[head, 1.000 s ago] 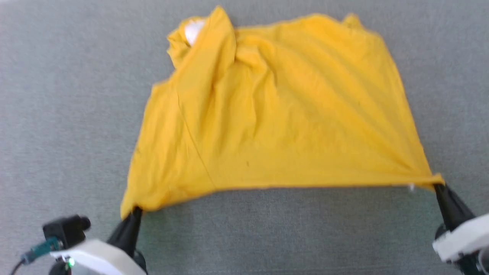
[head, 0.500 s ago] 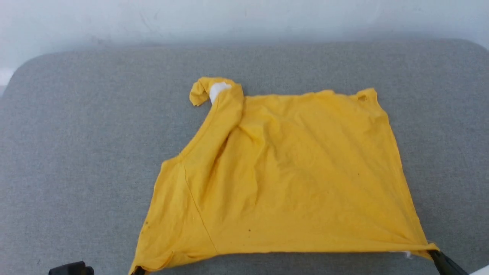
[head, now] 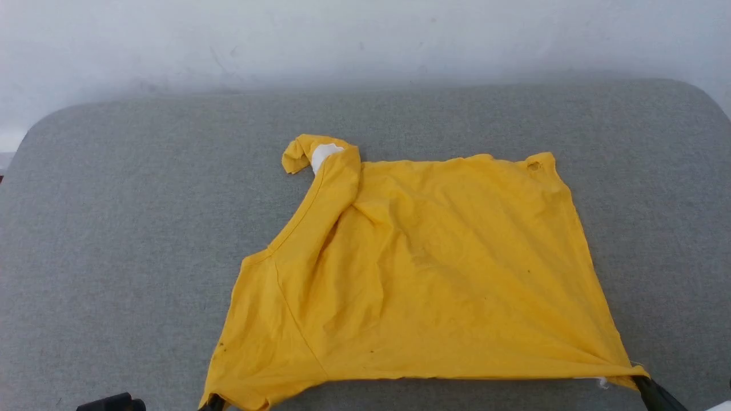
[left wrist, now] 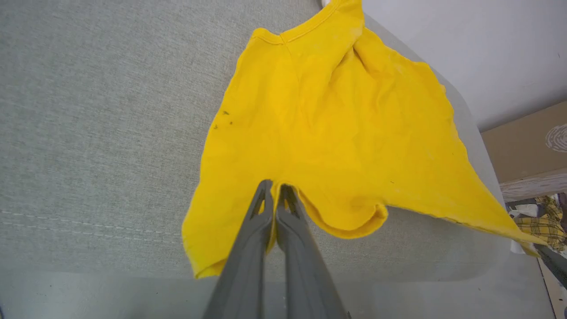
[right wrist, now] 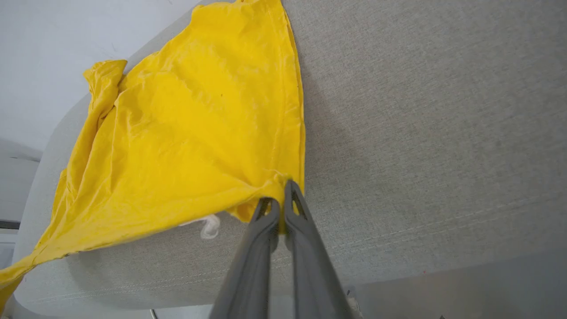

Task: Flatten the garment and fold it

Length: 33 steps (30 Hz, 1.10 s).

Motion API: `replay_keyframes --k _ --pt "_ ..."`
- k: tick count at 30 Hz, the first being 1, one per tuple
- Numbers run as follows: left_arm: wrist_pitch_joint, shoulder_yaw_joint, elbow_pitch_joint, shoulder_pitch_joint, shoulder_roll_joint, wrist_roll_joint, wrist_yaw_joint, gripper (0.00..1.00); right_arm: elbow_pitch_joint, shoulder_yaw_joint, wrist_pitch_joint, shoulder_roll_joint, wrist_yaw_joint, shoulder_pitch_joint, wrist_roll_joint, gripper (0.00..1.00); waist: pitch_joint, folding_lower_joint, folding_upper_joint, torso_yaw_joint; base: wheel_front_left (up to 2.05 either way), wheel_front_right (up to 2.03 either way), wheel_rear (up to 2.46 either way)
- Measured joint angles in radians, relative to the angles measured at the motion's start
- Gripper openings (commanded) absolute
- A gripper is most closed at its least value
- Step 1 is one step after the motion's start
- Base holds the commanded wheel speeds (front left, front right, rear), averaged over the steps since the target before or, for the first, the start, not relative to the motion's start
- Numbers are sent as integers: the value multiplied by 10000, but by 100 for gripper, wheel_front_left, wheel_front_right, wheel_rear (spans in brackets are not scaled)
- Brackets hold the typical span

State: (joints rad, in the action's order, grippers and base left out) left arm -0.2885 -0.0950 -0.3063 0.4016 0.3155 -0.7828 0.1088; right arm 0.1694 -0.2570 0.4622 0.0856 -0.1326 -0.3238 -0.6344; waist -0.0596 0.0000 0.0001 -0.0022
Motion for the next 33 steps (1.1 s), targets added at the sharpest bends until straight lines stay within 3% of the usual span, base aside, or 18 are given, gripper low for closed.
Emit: replay_keyframes --k 8,15,26,33 --pt "506 -56 -234 -472 -132 -23 -512 0 -10 238 -330 19 2 97 -81 0 -179 0 0 -45 0 0 0" --pt "957 12 -848 -2025 -98 48 -959 0 495 926 -313 746 10 1206 -92 0 -584 1 0 -88 0 0 0" --pt "794 240 -802 -6261 416 803 -1005 0 679 1494 -334 1766 10 5791 834 0 -1277 3 0 -359 0 0 0" --pt "-230 -194 320 -9920 644 953 -1081 0 -178 2500 242 2479 10 9091 949 0 -1488 4 0 -503 0 0 0"
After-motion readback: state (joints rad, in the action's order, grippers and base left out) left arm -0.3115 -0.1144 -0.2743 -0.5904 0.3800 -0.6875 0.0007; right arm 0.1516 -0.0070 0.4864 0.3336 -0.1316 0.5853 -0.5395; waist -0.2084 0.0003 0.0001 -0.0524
